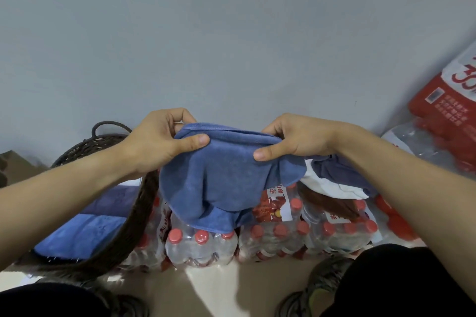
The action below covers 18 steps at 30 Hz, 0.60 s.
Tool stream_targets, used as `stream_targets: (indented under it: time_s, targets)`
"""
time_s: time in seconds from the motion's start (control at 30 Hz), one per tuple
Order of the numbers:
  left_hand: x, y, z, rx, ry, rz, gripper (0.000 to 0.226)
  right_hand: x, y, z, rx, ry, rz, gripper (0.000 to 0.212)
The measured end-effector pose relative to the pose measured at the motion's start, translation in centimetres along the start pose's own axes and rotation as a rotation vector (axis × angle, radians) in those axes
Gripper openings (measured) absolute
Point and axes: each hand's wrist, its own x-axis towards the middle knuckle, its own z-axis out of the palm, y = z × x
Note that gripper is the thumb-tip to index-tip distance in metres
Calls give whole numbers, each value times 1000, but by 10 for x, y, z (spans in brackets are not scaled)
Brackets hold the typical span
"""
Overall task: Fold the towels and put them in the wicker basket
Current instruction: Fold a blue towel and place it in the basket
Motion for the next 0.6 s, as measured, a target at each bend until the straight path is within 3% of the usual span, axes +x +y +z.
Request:
stream_targets:
  time_s: [0.2,0.37,0.5,0.6]
  targets:
    - [1,7,11,-121,-223,-127,23,1,-5,3,41,205,-231,15]
    - [-1,12,11,-132,-367,-141,17,-5,-14,10,155,29,-270,6]
    - [-1,15,3,-375,-426,-172,38,-10,-15,2,230,19,-269,26]
    - [1,19,-4,-388,-389,-147,38,-16,-13,-5,209,13,-249,12]
